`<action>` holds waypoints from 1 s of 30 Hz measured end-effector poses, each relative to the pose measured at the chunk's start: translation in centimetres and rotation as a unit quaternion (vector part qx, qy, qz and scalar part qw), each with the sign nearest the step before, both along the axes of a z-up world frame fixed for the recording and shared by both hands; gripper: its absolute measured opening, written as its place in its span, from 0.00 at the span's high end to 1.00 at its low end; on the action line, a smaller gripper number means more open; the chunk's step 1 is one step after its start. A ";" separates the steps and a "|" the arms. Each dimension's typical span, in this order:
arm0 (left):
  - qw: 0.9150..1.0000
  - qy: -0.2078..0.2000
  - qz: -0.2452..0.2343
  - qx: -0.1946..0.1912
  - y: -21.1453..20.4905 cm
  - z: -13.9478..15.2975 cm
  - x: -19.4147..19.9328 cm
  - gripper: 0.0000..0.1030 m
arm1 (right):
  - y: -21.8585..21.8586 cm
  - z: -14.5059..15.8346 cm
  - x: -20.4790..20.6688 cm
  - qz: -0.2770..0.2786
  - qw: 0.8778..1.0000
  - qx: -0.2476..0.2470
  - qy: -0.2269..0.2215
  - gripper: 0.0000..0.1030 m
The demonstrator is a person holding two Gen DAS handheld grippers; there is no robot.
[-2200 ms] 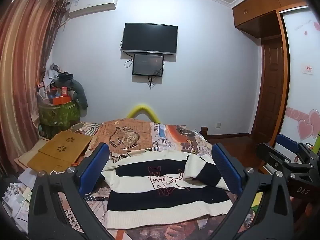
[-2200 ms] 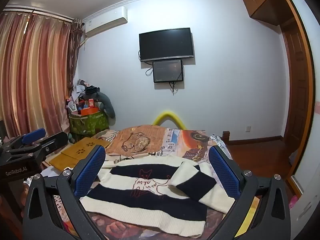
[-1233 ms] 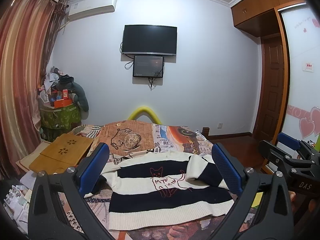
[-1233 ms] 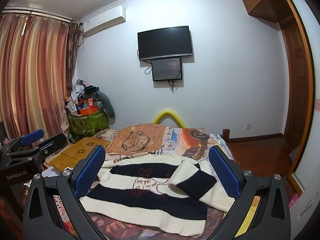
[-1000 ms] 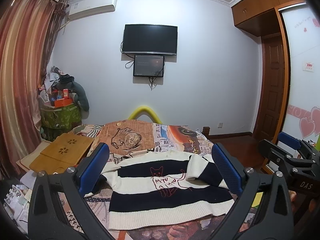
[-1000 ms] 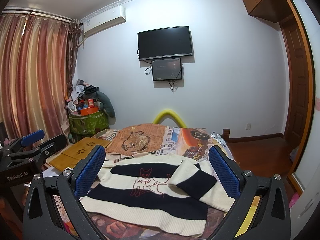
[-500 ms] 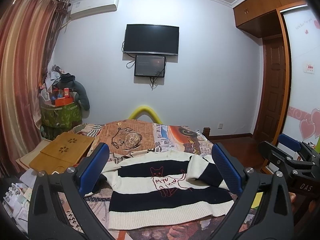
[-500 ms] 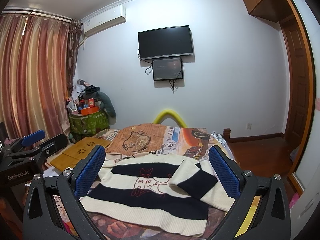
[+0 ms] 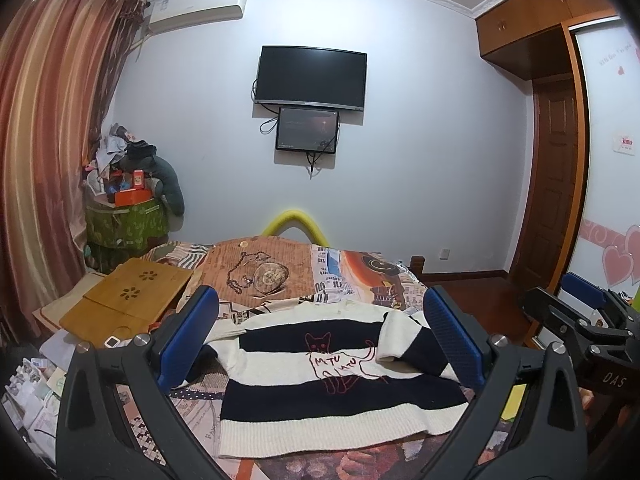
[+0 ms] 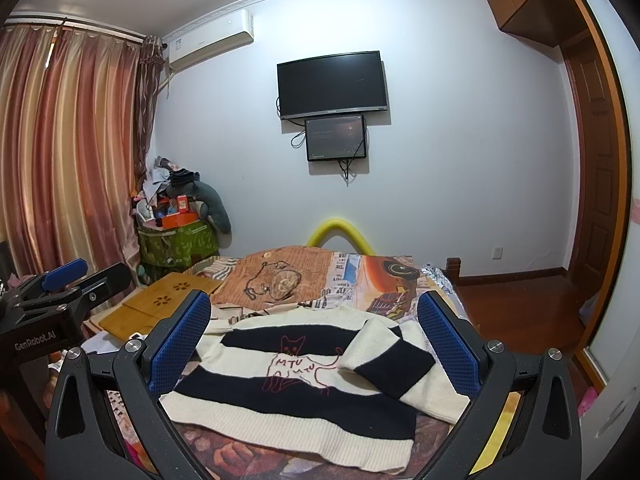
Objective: Fold small clothes
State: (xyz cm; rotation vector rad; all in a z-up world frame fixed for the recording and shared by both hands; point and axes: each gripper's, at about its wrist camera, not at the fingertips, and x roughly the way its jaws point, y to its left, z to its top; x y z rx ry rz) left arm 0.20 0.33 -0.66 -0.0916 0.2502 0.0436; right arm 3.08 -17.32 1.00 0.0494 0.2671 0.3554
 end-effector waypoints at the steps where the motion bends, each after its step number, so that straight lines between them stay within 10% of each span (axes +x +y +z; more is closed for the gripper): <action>1: 1.000 0.000 0.000 -0.001 0.0 0.0 0.0 0.00 | 0.0 0.0 0.0 0.000 1.000 0.000 0.000 0.00; 30: 1.000 0.013 0.008 0.008 1.2 -0.7 1.2 0.00 | 0.2 -1.3 1.5 -0.003 1.000 -0.011 0.013 0.00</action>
